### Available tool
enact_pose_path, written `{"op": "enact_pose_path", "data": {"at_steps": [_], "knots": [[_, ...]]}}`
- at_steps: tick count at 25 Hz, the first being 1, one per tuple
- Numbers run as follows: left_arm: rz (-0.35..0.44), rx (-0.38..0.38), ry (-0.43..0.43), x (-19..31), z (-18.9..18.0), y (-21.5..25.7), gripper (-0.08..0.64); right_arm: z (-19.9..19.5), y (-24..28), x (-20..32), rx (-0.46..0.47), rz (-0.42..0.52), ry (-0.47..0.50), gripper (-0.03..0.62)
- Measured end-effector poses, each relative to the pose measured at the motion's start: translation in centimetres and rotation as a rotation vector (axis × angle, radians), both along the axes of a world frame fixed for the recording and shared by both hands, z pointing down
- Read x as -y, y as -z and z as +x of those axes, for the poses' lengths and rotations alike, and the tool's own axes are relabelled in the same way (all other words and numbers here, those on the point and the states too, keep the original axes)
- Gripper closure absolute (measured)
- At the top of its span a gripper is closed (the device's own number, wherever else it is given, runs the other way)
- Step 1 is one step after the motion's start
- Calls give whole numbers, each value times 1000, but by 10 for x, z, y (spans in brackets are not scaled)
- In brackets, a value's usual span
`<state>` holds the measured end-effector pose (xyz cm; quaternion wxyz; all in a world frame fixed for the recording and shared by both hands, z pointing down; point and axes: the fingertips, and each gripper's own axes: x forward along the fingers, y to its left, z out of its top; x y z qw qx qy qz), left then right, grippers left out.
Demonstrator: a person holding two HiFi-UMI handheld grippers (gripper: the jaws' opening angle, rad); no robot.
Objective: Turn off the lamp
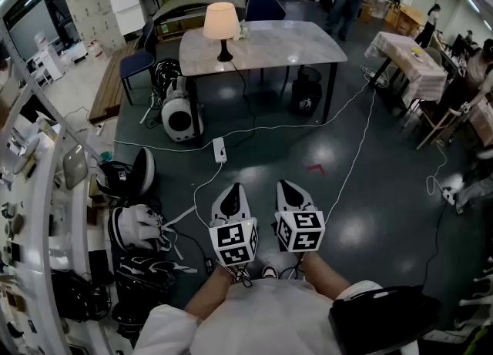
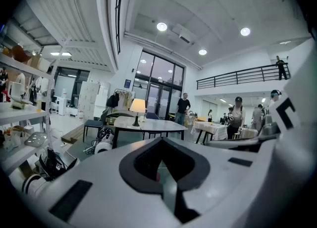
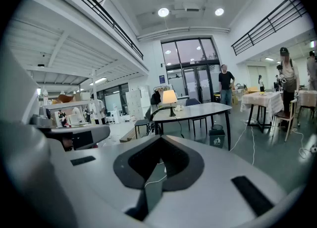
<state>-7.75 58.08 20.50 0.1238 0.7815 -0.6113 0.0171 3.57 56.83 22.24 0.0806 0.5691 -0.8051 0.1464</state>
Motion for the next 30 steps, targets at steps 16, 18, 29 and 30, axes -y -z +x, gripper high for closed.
{"op": "enact_pose_path", "data": {"at_steps": [16,18,29,30], "knots": [[12,10,-27,5,-26,-2,555,-16,-6,7,25,-16,-47,594],[13,16,-27,8,-35,-2,555,-19,-8,9,27,-21,-58,594],[-10,43,-35,24,-66,-11,555,-30,-20,22,11,-56,-89,594],[-10,47,-38,27,-65,-12,555,-29,-22,25,10,-57,-90,594]]}}
